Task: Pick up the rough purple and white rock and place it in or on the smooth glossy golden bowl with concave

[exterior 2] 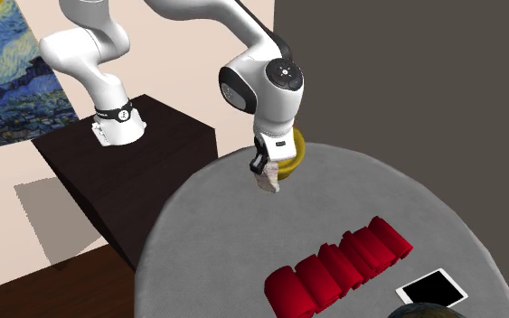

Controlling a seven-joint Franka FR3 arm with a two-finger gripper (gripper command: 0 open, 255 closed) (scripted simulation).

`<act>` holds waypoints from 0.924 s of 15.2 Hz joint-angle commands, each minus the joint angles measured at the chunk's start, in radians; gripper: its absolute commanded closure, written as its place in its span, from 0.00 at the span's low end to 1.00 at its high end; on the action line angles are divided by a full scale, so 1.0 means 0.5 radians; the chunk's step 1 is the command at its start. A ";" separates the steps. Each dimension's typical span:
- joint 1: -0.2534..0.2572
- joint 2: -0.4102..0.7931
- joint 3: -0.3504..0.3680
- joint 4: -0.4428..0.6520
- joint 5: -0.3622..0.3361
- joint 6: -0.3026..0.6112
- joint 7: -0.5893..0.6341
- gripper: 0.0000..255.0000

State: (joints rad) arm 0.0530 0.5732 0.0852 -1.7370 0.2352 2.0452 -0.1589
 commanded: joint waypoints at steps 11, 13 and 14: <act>0.111 -0.139 0.057 -0.007 0.016 -0.089 0.182 1.00; 0.169 -0.139 0.084 -0.006 0.024 -0.070 0.259 1.00; 0.198 -0.137 0.098 -0.001 0.027 -0.062 0.298 1.00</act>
State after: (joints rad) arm 0.1359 0.5033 0.1262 -1.7371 0.2461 2.0108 -0.0317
